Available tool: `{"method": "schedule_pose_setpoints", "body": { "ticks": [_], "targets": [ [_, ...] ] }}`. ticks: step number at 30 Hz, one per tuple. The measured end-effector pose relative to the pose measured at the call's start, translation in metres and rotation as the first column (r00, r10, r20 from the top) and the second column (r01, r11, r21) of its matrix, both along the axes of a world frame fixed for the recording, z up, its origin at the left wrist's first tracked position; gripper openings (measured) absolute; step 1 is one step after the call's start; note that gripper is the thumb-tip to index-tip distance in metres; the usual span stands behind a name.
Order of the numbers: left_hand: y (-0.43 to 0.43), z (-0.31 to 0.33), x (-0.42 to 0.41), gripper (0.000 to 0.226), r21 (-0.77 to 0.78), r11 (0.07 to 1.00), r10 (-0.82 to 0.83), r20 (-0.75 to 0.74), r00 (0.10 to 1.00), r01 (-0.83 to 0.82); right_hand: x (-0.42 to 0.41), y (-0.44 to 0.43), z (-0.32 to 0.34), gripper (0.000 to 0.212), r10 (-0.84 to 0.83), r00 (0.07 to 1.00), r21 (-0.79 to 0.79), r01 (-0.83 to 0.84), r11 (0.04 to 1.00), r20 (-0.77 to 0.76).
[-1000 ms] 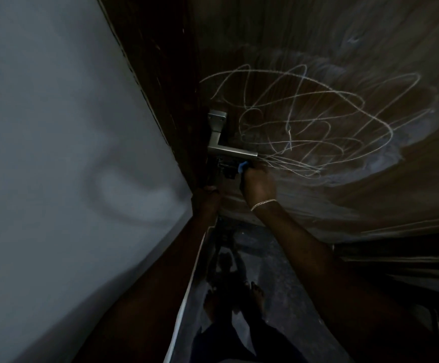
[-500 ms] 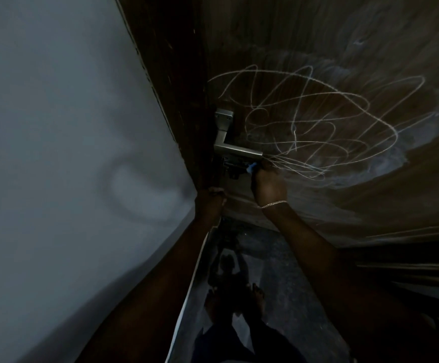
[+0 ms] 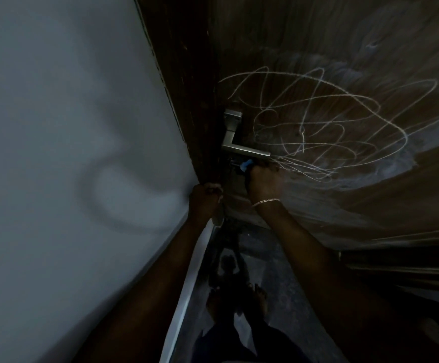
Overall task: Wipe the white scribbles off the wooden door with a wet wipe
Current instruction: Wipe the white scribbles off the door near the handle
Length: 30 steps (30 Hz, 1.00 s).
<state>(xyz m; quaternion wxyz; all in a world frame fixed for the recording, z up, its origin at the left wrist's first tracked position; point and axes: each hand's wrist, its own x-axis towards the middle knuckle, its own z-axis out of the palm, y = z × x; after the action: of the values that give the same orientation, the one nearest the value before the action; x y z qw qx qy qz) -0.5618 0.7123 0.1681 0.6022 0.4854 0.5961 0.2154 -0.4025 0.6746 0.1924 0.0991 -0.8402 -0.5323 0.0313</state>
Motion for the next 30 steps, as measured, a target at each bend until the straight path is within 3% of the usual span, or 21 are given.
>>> {"method": "schedule_pose_setpoints", "body": {
  "ticks": [2, 5, 9, 14, 17, 20, 23, 27, 30],
  "targets": [
    [0.001, 0.0, -0.004, 0.022, 0.015, 1.0, -0.005, 0.003, 1.0, 0.005, 0.0, 0.004, -0.003, 0.037, -0.001, 1.0, -0.044, 0.002, 0.999, 0.023],
    [0.0, 0.002, -0.005, 0.026, 0.006, 1.0, -0.005, 0.012, 1.0, 0.005, -0.018, 0.023, 0.006, 0.025, 0.061, 0.997, -0.015, -0.062, 0.998, -0.047],
    [0.002, 0.005, -0.007, 0.025, 0.027, 0.999, -0.021, 0.039, 0.999, 0.02, -0.021, 0.026, 0.009, 0.023, 0.124, 0.991, -0.059, -0.126, 0.99, -0.04],
    [0.006, 0.007, -0.011, 0.017, -0.003, 1.0, 0.02, 0.089, 0.996, -0.02, -0.011, 0.017, 0.002, 0.026, 0.075, 0.997, -0.055, -0.073, 0.996, 0.029],
    [0.004, 0.004, -0.011, 0.016, -0.002, 1.0, 0.023, 0.09, 0.996, -0.023, -0.027, 0.031, 0.004, 0.026, 0.136, 0.99, -0.045, -0.137, 0.989, -0.03],
    [0.004, 0.005, -0.01, 0.018, -0.018, 0.999, 0.046, 0.102, 0.994, -0.044, -0.021, 0.027, 0.006, 0.019, 0.136, 0.986, 0.066, -0.13, 0.989, -0.101],
    [0.005, 0.011, -0.007, 0.017, -0.017, 0.998, 0.06, 0.139, 0.988, -0.058, -0.016, 0.017, 0.003, 0.016, 0.212, 0.975, 0.248, -0.19, 0.95, -0.065],
    [0.003, 0.014, -0.004, 0.015, -0.026, 0.997, 0.073, 0.182, 0.981, -0.069, -0.033, 0.035, 0.001, 0.027, 0.185, 0.982, 0.032, -0.184, 0.982, -0.031],
    [0.005, 0.017, -0.006, 0.016, -0.018, 0.997, 0.075, 0.171, 0.982, -0.073, -0.047, 0.045, 0.007, 0.026, 0.206, 0.979, -0.038, -0.206, 0.978, -0.011]
  ]
}}
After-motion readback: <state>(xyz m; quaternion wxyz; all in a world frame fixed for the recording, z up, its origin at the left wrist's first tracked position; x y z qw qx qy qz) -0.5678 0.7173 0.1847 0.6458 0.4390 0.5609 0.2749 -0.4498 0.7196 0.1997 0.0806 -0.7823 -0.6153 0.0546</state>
